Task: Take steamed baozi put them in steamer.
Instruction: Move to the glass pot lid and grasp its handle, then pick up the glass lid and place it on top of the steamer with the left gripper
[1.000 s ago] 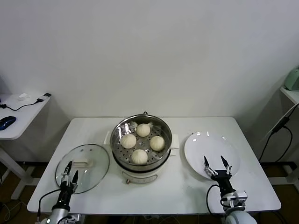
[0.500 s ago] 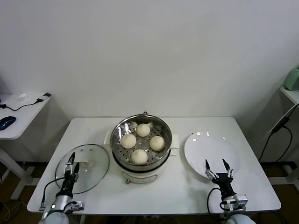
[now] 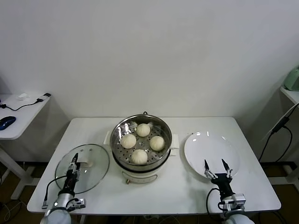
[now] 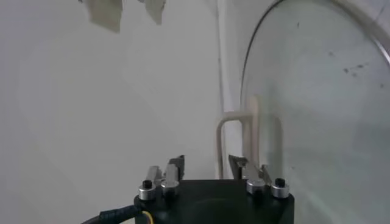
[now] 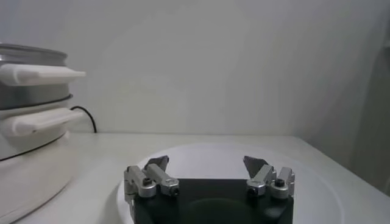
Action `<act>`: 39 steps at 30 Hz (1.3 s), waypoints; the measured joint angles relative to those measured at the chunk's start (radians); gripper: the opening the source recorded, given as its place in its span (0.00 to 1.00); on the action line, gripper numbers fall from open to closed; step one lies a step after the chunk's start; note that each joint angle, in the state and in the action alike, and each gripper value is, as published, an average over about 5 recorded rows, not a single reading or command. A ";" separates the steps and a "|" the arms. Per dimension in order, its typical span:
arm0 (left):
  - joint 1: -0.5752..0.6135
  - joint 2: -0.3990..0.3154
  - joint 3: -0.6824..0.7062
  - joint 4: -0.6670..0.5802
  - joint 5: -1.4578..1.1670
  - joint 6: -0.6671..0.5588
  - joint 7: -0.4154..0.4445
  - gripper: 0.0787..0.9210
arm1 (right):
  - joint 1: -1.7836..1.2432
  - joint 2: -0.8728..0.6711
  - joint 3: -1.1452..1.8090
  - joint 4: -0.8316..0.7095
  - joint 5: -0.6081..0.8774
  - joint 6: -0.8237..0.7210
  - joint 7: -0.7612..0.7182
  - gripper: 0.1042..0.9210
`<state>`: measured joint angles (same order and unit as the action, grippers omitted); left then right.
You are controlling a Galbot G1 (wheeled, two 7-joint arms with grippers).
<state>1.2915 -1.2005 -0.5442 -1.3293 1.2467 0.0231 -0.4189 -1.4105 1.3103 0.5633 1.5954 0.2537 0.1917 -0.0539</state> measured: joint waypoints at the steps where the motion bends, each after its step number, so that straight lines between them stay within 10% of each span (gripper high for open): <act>1: -0.003 0.000 0.000 0.003 -0.001 0.000 -0.001 0.49 | 0.000 0.001 0.000 0.000 -0.002 0.000 0.000 0.88; 14: -0.001 0.000 -0.002 0.004 -0.032 0.005 0.002 0.08 | 0.002 0.007 -0.002 0.002 -0.021 -0.003 0.005 0.88; 39: 0.074 0.154 -0.051 -0.538 -0.295 0.267 0.331 0.07 | -0.011 0.001 -0.008 0.056 -0.105 -0.058 0.057 0.88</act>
<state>1.3655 -1.0467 -0.5949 -1.8673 0.9522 0.2898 -0.0880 -1.4217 1.3112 0.5554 1.6509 0.1490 0.1337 0.0036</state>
